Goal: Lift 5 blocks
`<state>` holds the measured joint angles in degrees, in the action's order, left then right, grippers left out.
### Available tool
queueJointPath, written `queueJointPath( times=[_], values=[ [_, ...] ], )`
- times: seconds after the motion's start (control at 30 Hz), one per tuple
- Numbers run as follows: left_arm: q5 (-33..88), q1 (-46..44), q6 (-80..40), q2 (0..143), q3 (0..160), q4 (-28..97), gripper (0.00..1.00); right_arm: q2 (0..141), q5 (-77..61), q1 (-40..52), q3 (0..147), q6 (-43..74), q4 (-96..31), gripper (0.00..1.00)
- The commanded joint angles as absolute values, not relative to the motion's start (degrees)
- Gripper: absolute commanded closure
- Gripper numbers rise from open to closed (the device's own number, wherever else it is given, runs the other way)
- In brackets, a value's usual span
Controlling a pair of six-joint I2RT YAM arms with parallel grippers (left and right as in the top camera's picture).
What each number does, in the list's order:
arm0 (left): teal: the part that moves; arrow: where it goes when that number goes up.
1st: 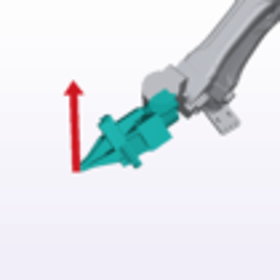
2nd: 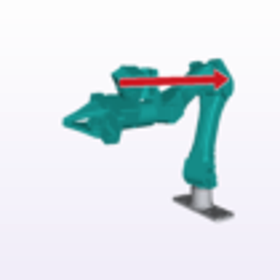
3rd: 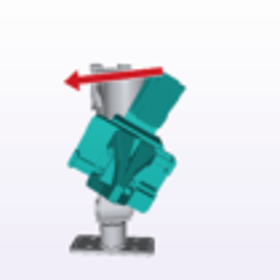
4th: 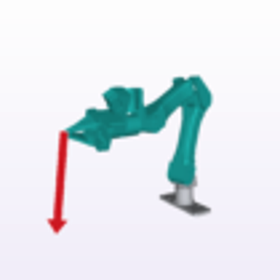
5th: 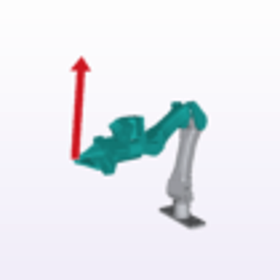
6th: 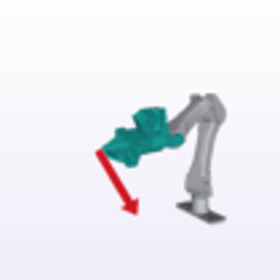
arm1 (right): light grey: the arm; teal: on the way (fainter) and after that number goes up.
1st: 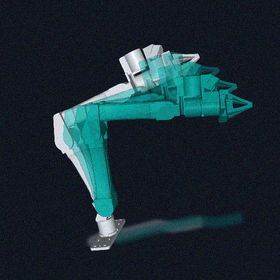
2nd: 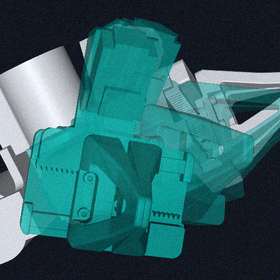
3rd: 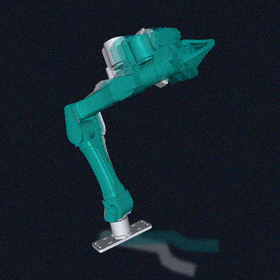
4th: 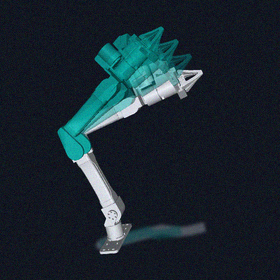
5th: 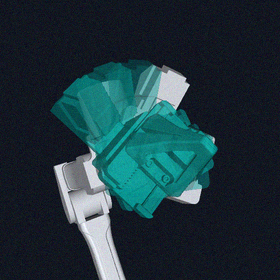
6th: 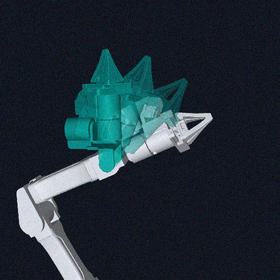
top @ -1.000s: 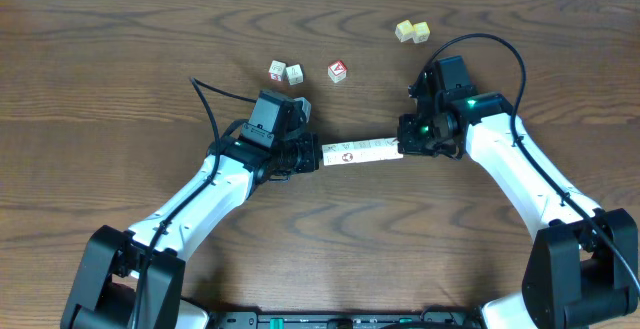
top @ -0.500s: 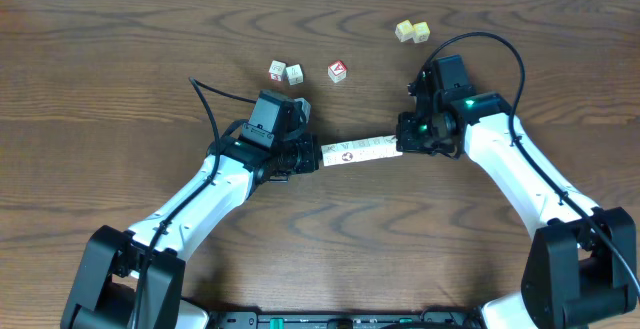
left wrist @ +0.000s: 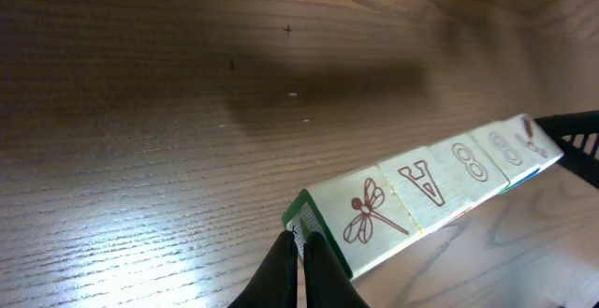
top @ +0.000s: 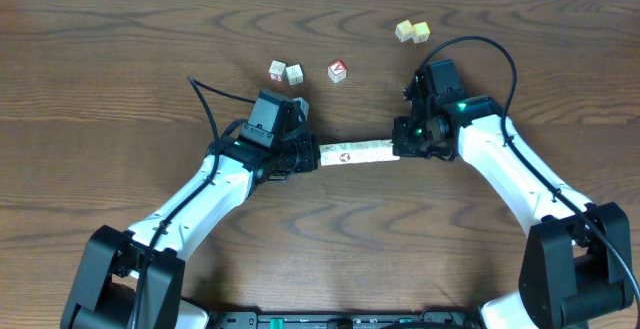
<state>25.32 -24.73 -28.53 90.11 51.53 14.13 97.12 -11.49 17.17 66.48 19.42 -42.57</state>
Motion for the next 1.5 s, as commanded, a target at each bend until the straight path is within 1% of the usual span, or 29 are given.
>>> queueJointPath(
  times=[0.0,0.43,0.6,1.0,1.47],
  values=[
    [32.51,-26.24,-28.86,89.12,55.09,12.78,0.93,97.69,-21.26,20.84,65.3,21.23,-41.36,0.99],
    [32.25,-27.88,-28.84,90.85,55.09,12.67,0.93,97.69,-21.26,20.84,64.9,21.43,-40.88,0.99],
    [29.87,-29.26,-29.12,91.79,55.09,12.58,0.93,97.69,-21.26,20.84,64.9,21.41,-40.99,0.99],
    [29.3,-29.34,-29.71,94.7,55.09,12.47,0.93,97.69,-21.23,20.84,64.88,21.41,-41.08,0.99],
    [29.89,-29.34,-30.81,94.72,55.09,11.94,0.93,97.69,-21.26,20.82,60.45,22.28,-37.56,0.99]
  ],
)
